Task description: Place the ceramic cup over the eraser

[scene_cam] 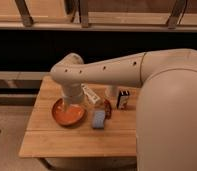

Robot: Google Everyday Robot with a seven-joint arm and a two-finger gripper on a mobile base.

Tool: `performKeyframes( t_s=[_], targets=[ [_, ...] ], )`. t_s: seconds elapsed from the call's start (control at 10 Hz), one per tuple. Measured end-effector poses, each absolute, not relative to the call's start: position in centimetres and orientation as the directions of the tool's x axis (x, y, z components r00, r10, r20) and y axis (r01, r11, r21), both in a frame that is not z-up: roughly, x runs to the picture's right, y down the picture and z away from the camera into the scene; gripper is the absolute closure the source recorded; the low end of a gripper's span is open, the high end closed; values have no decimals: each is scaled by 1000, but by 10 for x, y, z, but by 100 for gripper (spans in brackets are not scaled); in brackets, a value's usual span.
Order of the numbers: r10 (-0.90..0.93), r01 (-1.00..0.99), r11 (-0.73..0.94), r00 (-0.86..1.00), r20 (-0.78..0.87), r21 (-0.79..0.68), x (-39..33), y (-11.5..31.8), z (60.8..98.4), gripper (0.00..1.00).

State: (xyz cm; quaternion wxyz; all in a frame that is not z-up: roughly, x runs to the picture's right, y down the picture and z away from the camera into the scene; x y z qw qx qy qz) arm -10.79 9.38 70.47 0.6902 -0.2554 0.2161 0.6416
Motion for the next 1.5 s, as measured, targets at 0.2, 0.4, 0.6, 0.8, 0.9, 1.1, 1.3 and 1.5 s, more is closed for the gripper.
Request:
performKeyframes(
  t_s=[0.2,0.4,0.6,0.8,0.9,1.1,1.3,1.5],
  targets=[
    [841,-985,58,136,-524,-162,-114,62,710,35],
    [920,-955,121,210,-331,-270,-106,-4,708,35],
    [951,-939,169,235,-201,-301,-86,-49,701,35],
    [957,-932,190,246,-156,-309,-80,-63,698,35],
    [955,-931,192,250,-157,-310,-82,-62,699,35],
    [949,-939,197,254,-185,-281,-66,-52,716,35],
    [950,-955,189,237,-202,-228,-19,-53,745,35],
    [962,-968,167,202,-183,-189,24,-68,763,35]
  ],
)
